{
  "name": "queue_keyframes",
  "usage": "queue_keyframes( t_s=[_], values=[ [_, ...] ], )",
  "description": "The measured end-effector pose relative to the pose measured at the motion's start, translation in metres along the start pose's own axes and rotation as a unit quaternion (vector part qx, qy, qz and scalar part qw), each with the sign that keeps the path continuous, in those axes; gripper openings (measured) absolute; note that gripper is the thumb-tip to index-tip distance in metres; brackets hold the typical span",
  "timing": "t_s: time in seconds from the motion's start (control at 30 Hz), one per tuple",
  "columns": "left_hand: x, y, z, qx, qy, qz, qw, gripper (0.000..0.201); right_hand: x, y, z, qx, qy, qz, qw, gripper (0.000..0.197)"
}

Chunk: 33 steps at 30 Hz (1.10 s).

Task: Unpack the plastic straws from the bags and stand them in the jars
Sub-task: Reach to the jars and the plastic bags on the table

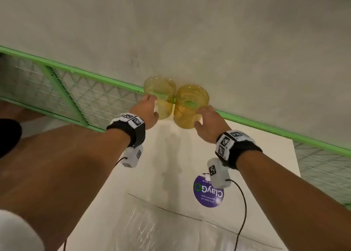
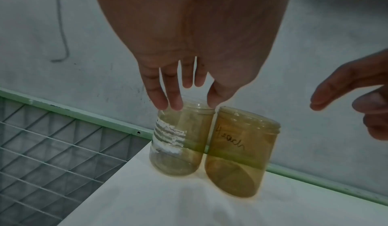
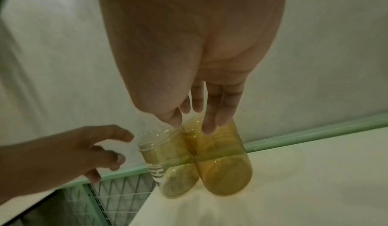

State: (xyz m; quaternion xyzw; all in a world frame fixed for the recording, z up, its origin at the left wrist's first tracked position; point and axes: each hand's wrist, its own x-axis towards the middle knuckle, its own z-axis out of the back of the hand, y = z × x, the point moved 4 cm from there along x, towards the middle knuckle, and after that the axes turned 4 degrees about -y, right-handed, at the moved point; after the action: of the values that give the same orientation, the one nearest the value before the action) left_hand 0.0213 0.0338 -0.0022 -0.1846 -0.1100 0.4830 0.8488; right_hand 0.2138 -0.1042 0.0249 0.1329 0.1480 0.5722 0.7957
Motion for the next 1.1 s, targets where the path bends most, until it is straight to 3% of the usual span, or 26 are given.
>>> queue_keyframes(
  t_s=[0.17, 0.3, 0.37, 0.53, 0.73, 1.1],
  values=[
    [0.045, 0.002, -0.023, 0.034, 0.030, -0.023, 0.999, 0.078, 0.043, 0.003, -0.020, -0.039, 0.047, -0.006, 0.998, 0.065],
    [0.067, 0.011, -0.043, 0.080, 0.068, -0.005, 0.994, 0.079, 0.063, -0.005, -0.038, -0.063, 0.075, -0.016, 0.995, 0.073],
    [0.069, 0.011, -0.048, 0.101, 0.061, -0.004, 0.993, 0.067, 0.066, -0.011, -0.046, -0.074, 0.062, -0.021, 0.995, 0.065],
    [0.046, 0.000, -0.045, 0.128, -0.009, -0.026, 0.991, 0.029, 0.054, -0.018, -0.042, -0.108, -0.015, -0.018, 0.994, 0.025],
    [-0.003, -0.022, -0.041, 0.123, -0.045, -0.055, 0.990, 0.017, 0.002, -0.033, -0.024, -0.076, -0.022, -0.034, 0.996, 0.018],
    [-0.138, -0.090, -0.052, 0.141, -0.020, -0.132, 0.981, 0.015, -0.155, -0.075, 0.014, -0.075, -0.019, -0.089, 0.993, 0.016]
  ],
)
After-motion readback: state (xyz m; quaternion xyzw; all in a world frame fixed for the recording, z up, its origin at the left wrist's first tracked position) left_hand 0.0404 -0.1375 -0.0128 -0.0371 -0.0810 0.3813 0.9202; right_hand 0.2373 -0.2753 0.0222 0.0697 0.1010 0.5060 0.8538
